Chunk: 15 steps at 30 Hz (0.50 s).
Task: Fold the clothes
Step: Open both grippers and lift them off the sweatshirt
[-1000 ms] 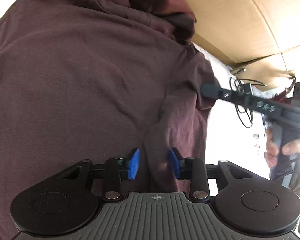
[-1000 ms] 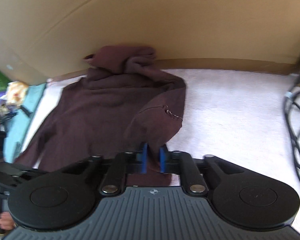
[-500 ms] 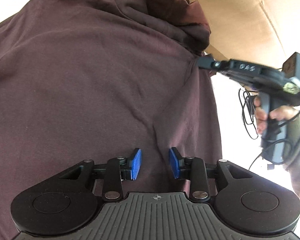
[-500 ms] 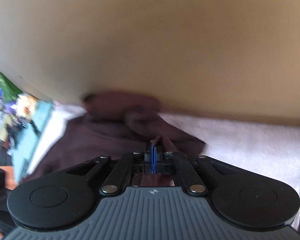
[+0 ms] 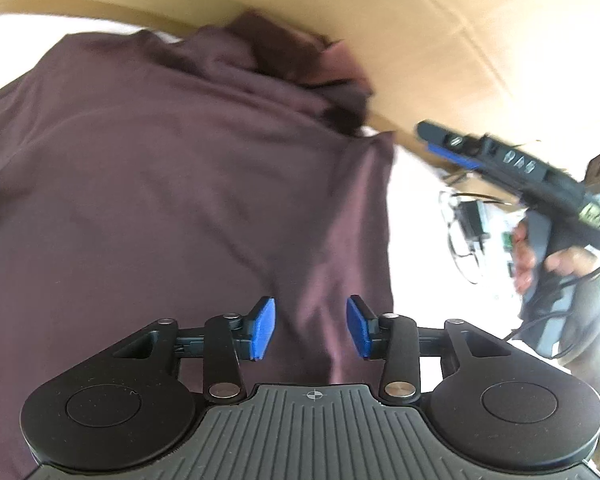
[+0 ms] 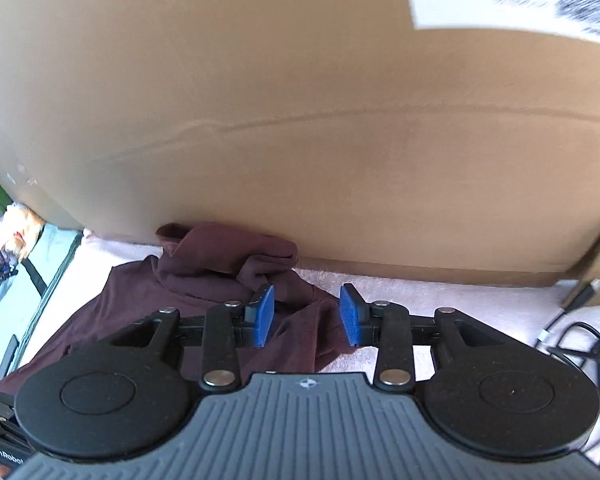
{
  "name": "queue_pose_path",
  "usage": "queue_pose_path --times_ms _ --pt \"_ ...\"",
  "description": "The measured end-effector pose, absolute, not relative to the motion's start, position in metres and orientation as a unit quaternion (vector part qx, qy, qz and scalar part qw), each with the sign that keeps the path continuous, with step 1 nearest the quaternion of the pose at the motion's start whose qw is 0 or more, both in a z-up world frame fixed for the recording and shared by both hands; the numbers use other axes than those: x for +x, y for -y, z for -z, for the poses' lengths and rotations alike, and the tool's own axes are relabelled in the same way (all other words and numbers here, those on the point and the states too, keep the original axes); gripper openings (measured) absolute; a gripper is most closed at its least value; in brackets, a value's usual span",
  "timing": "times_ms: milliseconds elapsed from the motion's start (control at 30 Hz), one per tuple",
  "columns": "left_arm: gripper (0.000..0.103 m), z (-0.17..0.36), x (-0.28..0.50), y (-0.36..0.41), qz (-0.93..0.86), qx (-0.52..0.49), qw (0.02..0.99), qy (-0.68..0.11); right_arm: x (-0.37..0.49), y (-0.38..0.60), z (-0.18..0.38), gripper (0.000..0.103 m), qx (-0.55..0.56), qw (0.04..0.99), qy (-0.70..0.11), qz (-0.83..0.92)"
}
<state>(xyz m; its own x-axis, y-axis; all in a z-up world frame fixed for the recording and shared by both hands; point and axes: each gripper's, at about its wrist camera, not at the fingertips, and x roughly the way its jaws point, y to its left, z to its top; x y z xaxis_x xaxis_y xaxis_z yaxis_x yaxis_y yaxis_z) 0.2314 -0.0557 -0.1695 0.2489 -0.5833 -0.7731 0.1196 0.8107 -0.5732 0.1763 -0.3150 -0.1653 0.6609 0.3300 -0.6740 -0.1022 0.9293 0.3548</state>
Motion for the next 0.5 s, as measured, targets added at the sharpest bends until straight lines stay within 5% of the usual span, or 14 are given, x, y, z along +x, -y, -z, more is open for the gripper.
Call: queue_pose_path --times_ms 67,200,500 --pt "0.060 0.170 0.231 0.063 0.243 -0.209 0.756 -0.571 0.173 0.320 0.166 0.037 0.138 0.897 -0.398 -0.131" --pt "0.060 0.181 0.235 0.083 0.254 -0.204 0.747 -0.579 0.177 0.307 0.183 0.011 0.128 0.876 -0.433 -0.170" --pt "0.057 0.205 0.255 0.093 0.233 -0.205 0.752 -0.581 0.219 0.297 0.220 0.005 0.120 0.885 -0.428 -0.135"
